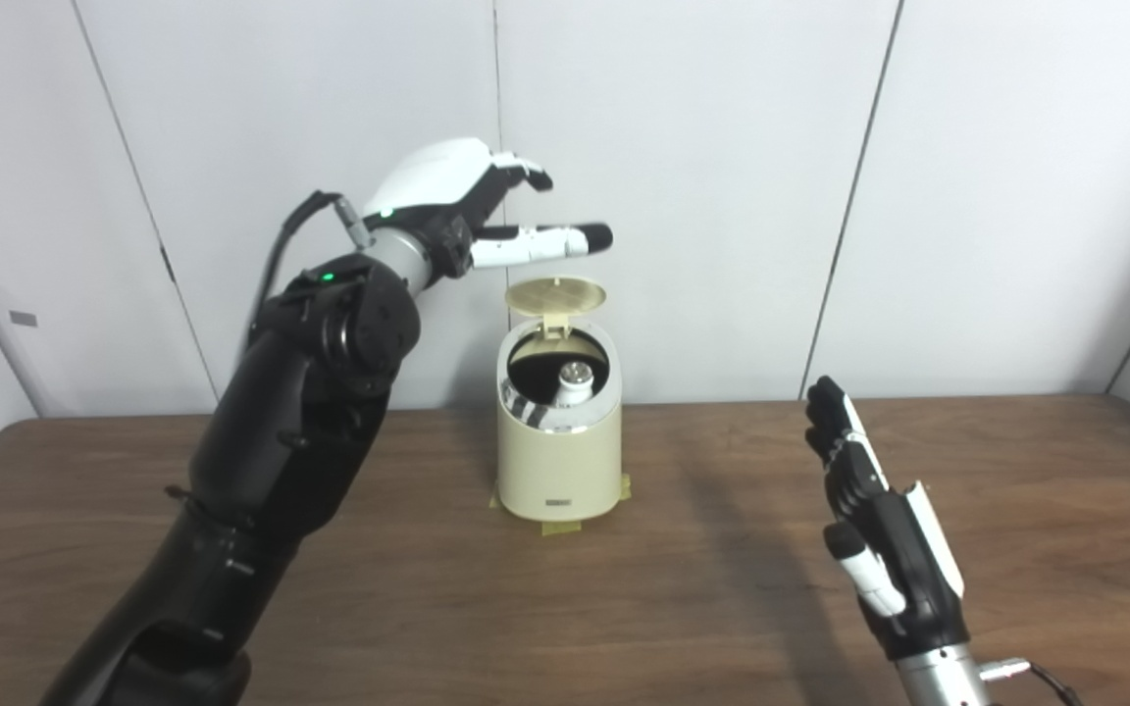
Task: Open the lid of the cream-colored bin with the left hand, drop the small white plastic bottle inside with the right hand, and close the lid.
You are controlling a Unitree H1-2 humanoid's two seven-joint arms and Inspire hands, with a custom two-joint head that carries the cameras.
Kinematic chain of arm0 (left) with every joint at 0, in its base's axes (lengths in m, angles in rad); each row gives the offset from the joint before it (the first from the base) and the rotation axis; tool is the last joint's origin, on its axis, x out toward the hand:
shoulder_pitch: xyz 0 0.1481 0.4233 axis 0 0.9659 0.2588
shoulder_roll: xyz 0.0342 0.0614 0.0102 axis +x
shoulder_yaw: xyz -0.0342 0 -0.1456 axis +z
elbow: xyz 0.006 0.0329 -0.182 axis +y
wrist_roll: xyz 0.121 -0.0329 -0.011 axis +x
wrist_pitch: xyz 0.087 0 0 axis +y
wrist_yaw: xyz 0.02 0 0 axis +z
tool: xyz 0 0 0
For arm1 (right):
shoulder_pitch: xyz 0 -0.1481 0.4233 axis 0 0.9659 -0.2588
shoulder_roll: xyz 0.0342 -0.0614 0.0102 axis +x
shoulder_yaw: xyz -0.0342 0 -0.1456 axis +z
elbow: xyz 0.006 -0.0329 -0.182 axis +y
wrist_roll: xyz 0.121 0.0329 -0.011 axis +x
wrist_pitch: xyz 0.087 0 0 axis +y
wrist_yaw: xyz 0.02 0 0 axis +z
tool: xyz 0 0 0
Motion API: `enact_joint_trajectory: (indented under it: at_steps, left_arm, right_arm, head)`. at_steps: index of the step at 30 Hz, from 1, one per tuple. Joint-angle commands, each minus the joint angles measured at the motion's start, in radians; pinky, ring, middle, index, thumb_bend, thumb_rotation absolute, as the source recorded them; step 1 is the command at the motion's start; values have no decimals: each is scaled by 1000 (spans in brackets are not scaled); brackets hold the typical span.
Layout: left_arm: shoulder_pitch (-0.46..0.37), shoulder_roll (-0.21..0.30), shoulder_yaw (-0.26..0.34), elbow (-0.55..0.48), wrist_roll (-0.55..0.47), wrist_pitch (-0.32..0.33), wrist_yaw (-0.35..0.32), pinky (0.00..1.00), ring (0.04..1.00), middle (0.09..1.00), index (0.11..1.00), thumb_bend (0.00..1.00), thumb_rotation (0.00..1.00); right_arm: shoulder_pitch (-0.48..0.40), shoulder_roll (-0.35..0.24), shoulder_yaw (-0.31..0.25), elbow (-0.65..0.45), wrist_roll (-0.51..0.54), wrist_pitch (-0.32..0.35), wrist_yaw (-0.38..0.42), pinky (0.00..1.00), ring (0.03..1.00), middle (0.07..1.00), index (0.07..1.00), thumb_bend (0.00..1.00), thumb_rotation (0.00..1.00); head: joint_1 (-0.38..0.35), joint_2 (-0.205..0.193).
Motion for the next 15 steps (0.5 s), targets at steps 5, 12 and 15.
enact_joint_trajectory:
  at_steps: [5, 12, 15]
  left_arm:
    - [-58, -10, -2, 5, 42, 0, 16, 1000, 1000, 930, 872, 883, 1000]
    - [-47, 0, -41, 24, 39, -12, 16, 1000, 1000, 925, 867, 929, 1000]
    - [-40, 5, -52, 32, 26, -23, 21, 1000, 1000, 926, 857, 968, 1000]
  right_arm:
    - [-25, 6, -11, -1, -1, -48, 5, 1000, 1000, 1000, 1000, 887, 865]
    - [-28, 7, -16, 13, -3, -70, 3, 984, 999, 1000, 1000, 873, 819]
    - [-30, 15, -17, 13, -4, -57, -3, 971, 991, 1000, 1000, 911, 783]
  head:
    - [-1, 1]
    - [-6, -1]
    - [-5, -2]
